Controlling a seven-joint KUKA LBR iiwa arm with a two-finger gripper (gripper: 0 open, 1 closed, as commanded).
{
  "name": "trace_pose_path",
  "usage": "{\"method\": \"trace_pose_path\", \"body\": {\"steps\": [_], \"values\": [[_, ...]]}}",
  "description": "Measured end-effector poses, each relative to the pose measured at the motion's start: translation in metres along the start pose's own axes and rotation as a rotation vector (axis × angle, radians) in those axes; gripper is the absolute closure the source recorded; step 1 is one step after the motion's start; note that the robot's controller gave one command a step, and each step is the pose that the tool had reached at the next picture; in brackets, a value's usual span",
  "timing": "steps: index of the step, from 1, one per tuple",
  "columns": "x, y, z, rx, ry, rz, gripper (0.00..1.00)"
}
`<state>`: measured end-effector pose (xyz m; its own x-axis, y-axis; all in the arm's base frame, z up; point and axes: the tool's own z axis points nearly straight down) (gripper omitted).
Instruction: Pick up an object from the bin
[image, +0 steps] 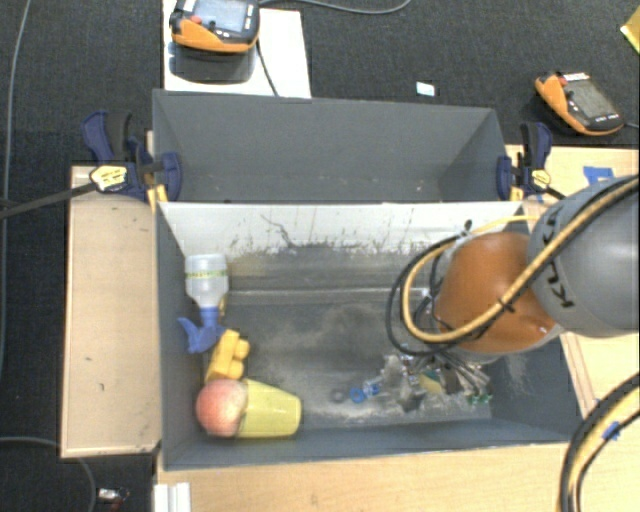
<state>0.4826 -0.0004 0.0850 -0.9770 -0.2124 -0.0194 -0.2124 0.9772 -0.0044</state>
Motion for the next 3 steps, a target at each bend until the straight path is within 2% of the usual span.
{"method": "trace_pose_path", "body": {"steps": [2, 3], "values": [[-0.001, 0.0, -0.021, 0.001, -0.004, 0.003, 1.0], [0.0, 0.0, -0.053, -0.002, 0.006, 0.004, 1.0]]}}
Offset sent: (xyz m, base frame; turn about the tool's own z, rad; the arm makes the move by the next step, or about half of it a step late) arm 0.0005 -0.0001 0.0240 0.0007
